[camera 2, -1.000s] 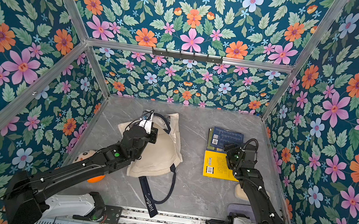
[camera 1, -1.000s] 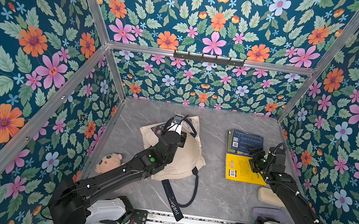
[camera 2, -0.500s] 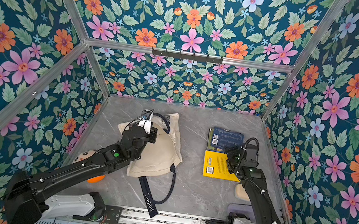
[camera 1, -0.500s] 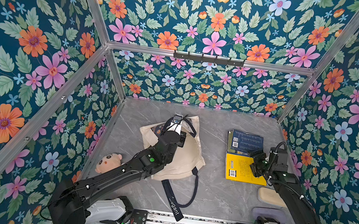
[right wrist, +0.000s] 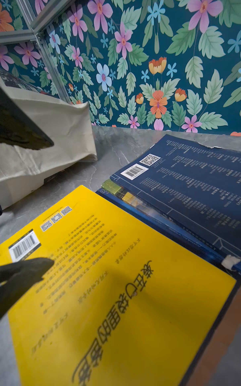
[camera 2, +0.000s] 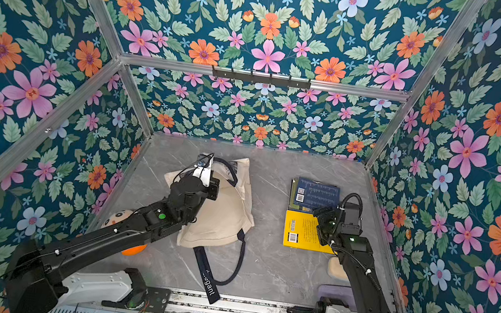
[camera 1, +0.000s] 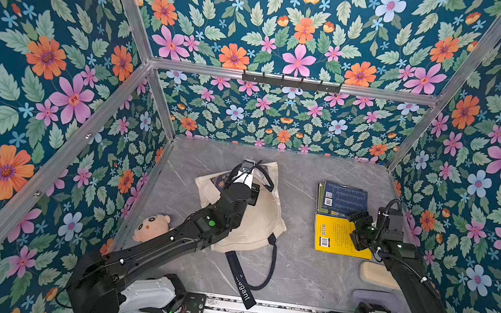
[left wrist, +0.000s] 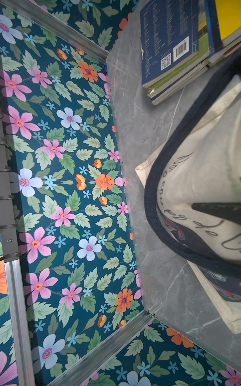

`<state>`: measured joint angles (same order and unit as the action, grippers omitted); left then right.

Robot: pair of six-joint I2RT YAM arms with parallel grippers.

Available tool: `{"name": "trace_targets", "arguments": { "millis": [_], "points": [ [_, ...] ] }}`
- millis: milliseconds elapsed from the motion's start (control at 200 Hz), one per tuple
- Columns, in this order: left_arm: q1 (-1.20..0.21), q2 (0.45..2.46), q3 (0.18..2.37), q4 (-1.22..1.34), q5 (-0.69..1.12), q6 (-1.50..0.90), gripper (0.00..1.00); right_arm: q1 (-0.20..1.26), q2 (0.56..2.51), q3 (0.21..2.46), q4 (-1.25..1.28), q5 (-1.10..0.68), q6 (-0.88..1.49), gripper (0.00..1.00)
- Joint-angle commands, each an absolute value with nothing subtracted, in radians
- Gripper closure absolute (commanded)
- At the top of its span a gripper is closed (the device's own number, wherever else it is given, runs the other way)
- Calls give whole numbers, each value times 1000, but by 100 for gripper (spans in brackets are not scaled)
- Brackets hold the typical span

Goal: Take out the books from the canvas bag
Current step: Adjust the canvas bag at the center of the board.

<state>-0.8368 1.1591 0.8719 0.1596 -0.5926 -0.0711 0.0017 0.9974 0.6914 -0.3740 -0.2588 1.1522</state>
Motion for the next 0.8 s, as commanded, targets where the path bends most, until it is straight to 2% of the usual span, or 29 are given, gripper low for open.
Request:
{"name": "trace_targets", "arguments": {
  "millis": [0, 260, 365, 580, 795],
  "points": [
    [-837, 1154, 884, 196, -598, -66, 100, 2, 1009, 695, -322, -305, 1138, 19],
    [-836, 1152, 883, 196, -593, -67, 100, 40, 870, 628, -223, -283, 1062, 18],
    [-836, 1157, 895, 181, -591, -65, 100, 127, 835, 610, -207, -232, 1041, 1],
    [-836, 1200, 931, 145, -608, -83, 100, 318, 873, 604, -153, -190, 996, 1],
    [-833, 1239, 1009, 72, -642, -114, 100, 422, 838, 536, 19, -199, 1008, 1]
  ]
}}
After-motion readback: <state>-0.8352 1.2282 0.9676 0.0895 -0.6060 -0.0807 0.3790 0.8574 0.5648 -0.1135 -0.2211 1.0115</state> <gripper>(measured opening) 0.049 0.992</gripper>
